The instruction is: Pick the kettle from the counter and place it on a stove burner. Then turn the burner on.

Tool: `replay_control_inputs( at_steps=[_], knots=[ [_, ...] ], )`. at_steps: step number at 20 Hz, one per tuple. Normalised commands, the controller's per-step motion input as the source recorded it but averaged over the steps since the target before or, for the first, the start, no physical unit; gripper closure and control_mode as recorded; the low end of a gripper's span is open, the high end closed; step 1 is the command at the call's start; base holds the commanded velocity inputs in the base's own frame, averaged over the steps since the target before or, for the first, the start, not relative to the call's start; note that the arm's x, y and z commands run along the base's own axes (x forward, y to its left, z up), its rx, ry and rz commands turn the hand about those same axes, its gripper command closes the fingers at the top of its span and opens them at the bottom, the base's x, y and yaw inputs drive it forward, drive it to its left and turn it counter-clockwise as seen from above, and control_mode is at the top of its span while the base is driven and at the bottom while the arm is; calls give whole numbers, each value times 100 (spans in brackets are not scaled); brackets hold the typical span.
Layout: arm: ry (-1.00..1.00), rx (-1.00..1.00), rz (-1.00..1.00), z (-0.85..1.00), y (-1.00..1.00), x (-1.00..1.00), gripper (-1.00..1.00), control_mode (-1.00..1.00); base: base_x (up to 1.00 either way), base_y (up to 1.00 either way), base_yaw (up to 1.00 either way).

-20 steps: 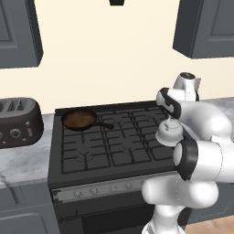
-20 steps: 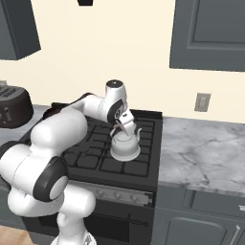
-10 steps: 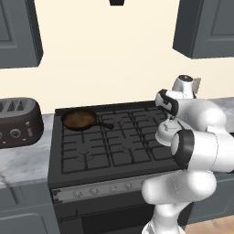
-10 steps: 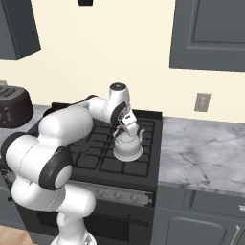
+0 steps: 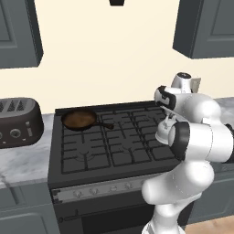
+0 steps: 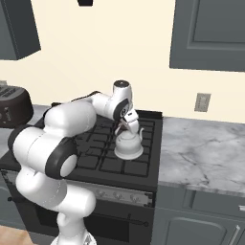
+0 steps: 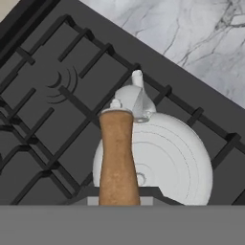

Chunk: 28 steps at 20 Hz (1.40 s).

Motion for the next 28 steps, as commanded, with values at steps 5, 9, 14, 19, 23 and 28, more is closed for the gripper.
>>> replay_control_inputs(
  at_steps=[5, 9, 14, 19, 23, 28],
  knots=[
    [0, 0, 0, -14, -11, 6, 100, -100, 0, 0, 0],
    [0, 0, 0, -14, -15, 0, -100, -100, 0, 0, 0],
    [0, 0, 0, -10, -14, 0, -100, -100, 0, 0, 0],
    [0, 0, 0, -2, -2, 0, -100, -100, 0, 0, 0],
    [0, 0, 0, 0, 0, 0, -100, -100, 0, 0, 0],
    [0, 0, 0, 0, 0, 0, -100, -100, 0, 0, 0]
  ],
)
